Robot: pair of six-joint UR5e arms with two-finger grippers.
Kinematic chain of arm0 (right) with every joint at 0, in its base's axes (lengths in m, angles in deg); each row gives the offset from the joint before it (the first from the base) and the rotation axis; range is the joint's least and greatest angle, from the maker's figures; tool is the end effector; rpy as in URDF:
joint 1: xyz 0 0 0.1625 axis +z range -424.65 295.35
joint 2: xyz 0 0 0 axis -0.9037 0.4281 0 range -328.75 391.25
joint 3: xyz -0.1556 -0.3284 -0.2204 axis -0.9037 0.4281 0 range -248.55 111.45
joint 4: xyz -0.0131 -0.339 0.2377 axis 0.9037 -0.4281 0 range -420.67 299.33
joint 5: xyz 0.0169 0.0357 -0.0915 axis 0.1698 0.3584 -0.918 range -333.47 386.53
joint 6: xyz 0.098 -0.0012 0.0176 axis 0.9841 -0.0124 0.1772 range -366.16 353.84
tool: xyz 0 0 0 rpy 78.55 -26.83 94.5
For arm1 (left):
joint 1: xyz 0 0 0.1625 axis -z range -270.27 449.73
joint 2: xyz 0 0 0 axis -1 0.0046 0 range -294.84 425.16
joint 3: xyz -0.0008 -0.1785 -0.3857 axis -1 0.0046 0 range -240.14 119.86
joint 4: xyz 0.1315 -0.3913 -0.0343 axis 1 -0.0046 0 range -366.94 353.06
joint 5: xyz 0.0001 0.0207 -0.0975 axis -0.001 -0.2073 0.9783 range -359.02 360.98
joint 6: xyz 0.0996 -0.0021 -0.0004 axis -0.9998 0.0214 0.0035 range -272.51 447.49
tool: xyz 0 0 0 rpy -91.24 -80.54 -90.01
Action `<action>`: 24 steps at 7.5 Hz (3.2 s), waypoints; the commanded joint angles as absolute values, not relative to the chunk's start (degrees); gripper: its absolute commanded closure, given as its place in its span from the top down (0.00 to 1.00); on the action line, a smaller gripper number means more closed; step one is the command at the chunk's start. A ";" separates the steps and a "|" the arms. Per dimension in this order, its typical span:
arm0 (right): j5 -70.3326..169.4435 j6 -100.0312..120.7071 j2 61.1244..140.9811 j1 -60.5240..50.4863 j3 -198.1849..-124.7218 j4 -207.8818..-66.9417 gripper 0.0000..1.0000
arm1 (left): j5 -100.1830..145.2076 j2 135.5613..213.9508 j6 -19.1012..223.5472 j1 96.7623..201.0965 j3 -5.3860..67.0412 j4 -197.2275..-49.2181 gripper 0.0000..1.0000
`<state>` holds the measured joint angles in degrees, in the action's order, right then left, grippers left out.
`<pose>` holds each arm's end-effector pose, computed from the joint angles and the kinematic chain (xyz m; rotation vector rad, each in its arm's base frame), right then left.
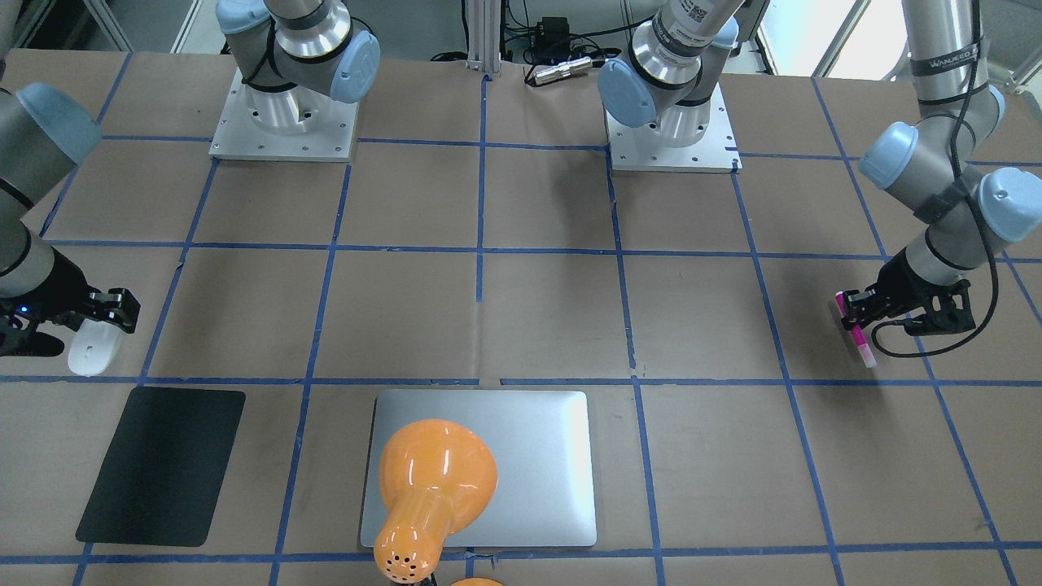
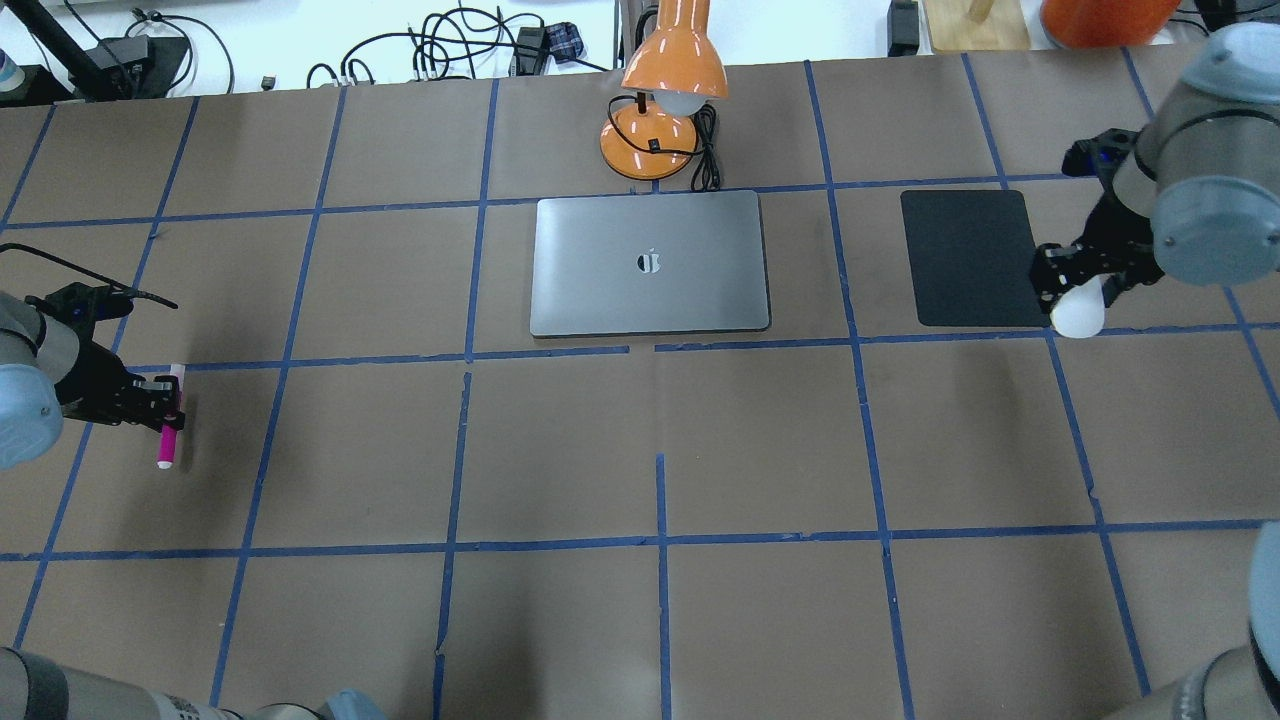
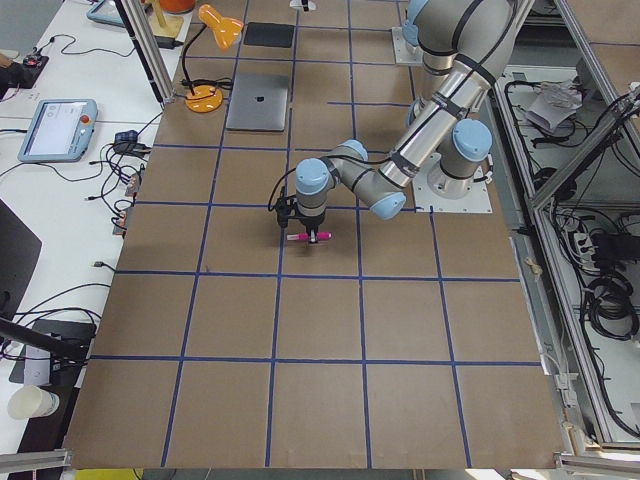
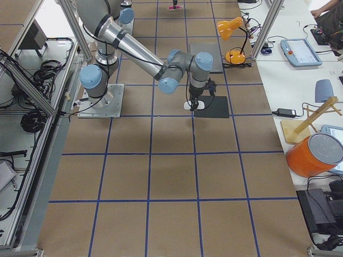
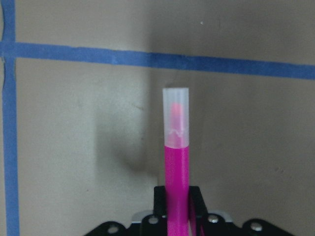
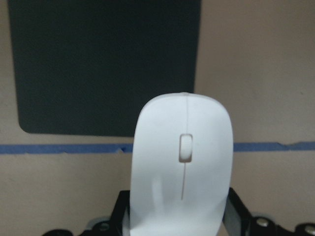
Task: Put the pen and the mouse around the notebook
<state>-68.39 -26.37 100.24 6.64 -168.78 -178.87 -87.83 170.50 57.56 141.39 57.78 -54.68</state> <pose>-0.0686 -0.5912 0.2516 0.0437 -3.0756 -0.1209 0.2015 -0.4730 0.2023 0.2286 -3.1063 -0.0045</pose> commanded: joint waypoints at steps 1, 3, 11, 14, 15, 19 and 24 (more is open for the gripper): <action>-68.74 -23.74 89.11 11.46 -158.31 -177.30 0.03 | -87.53 167.48 78.67 150.59 57.63 -57.82 0.00; -67.87 -23.83 88.20 11.46 -158.28 -177.99 0.07 | -87.09 166.33 101.70 160.88 57.37 -57.92 0.00; -66.19 -23.65 112.48 12.17 -155.03 -153.91 1.00 | -80.68 172.73 186.67 198.36 53.06 -54.86 0.00; -63.83 -21.46 119.05 16.70 -154.50 -149.34 1.00 | -80.93 176.16 195.06 204.51 52.71 -51.68 0.00; -63.82 -18.67 118.87 22.91 -153.89 -150.22 1.00 | -81.02 175.91 194.20 204.61 52.97 -51.59 0.00; -64.97 -14.26 113.95 25.52 -149.86 -153.48 1.00 | -81.81 177.39 191.38 203.99 52.28 -52.03 0.93; -64.34 -9.62 114.39 26.23 -150.37 -149.53 1.00 | -84.62 165.13 157.43 201.63 50.87 -67.34 1.00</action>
